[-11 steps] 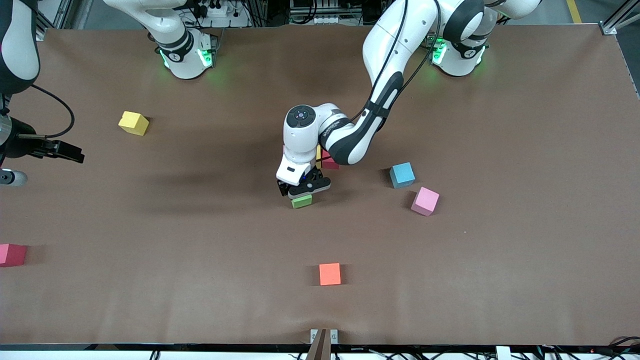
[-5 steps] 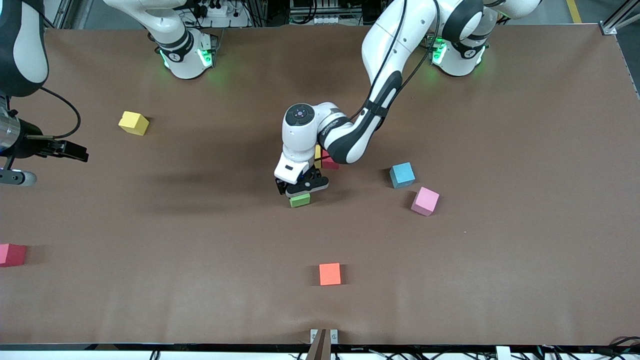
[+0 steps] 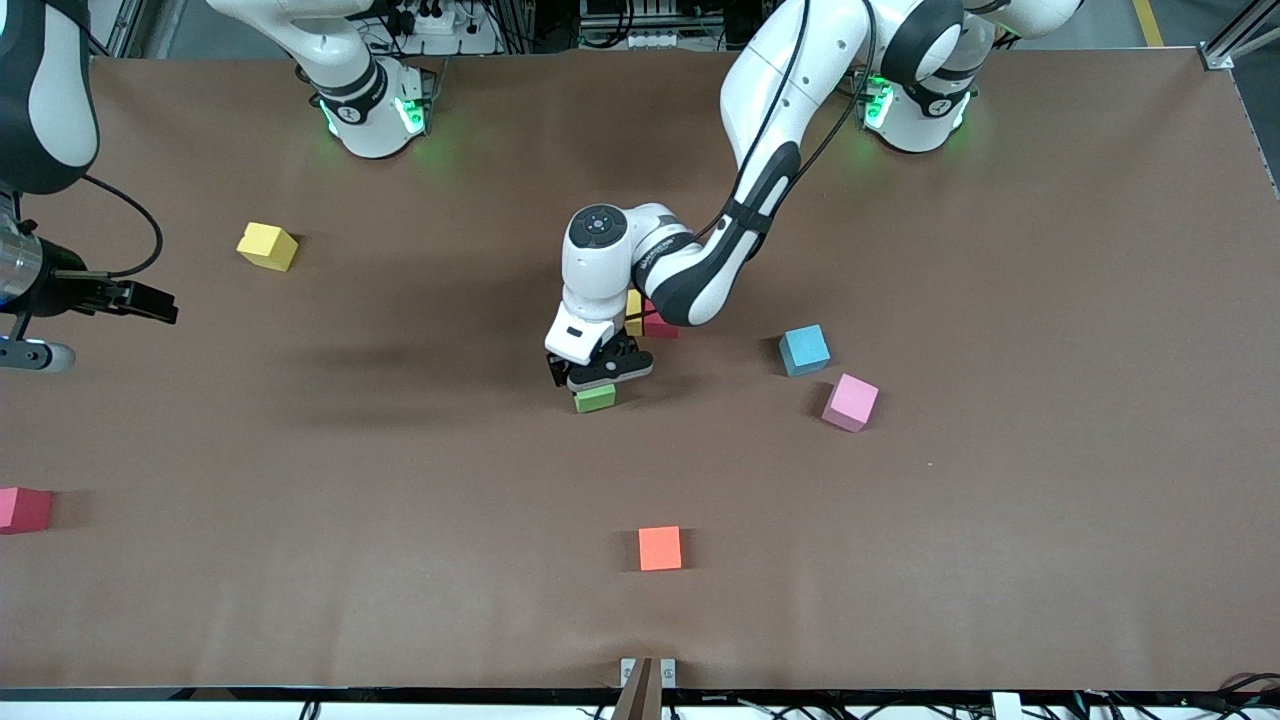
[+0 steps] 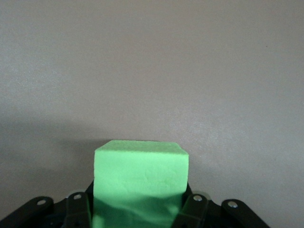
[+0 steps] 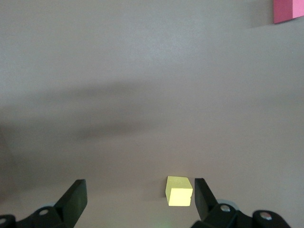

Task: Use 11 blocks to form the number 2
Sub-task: 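Press the green cube into place and open the left gripper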

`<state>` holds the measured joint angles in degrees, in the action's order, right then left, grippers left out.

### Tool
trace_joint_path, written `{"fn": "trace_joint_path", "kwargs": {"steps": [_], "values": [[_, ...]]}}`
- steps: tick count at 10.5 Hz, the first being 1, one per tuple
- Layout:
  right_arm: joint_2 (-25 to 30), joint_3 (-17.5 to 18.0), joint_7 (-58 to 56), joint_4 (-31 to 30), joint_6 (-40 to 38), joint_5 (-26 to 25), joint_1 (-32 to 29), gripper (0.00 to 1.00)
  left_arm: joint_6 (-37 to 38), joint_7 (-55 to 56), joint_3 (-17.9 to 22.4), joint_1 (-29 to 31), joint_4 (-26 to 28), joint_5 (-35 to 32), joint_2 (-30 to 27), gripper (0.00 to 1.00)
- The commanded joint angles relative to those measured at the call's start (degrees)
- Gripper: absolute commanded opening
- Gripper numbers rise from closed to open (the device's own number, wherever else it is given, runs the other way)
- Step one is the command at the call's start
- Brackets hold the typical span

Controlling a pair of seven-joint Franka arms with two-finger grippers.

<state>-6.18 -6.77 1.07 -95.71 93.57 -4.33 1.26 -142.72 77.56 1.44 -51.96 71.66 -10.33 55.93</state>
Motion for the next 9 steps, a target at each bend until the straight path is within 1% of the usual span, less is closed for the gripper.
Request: {"fn": "trace_joint_path", "kwargs": {"steps": [1,3,5,9], "values": [[1.3,0.6,0.5,-1.3,0.0,-1.3,-0.1,1.0,-0.7,0.4,1.0,-0.9,-1.5,0.7,1.3,0.0],[1.1,1.1,0.5,-1.2,0.0,-1.6,-0.2,1.0,-0.7,0.0,1.0,-0.9,-1.4,0.7,1.2,0.0],[1.0,1.3,0.6,-1.3,0.0,-2.3,-0.1,1.0,-1.6,0.6,1.1,-0.9,-1.3,0.6,1.2,1.0],[1.0,1.3,0.5,-1.2,0.0,-2.7,0.1,1.0,-1.6,0.8,1.1,-0.9,-1.3,0.6,0.8,1.0]]}}
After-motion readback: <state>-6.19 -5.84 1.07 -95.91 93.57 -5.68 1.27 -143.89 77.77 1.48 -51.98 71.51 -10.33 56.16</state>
